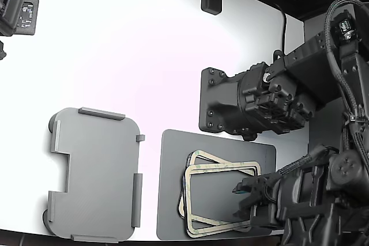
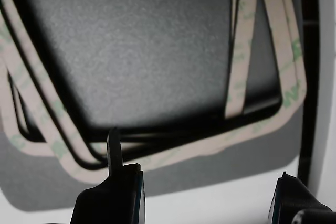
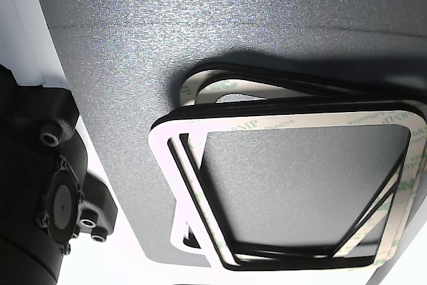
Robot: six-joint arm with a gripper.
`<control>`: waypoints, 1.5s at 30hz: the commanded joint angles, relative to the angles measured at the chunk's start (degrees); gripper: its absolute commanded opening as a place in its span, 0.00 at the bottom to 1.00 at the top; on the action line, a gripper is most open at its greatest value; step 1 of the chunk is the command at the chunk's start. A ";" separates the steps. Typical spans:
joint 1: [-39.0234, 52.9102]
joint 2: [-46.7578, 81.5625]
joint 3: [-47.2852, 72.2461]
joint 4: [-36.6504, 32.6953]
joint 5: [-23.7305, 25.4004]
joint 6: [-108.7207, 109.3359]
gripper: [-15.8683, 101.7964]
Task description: Grab top frame and put it into gray box.
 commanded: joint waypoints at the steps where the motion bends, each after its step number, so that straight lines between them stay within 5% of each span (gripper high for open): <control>1: 2.81 -1.14 -2.02 0.26 0.88 1.14 0.97; 31: 17.75 -18.11 -11.25 -1.67 -0.88 9.93 0.98; 45: 19.42 -19.95 -10.37 -5.01 -0.70 11.34 0.89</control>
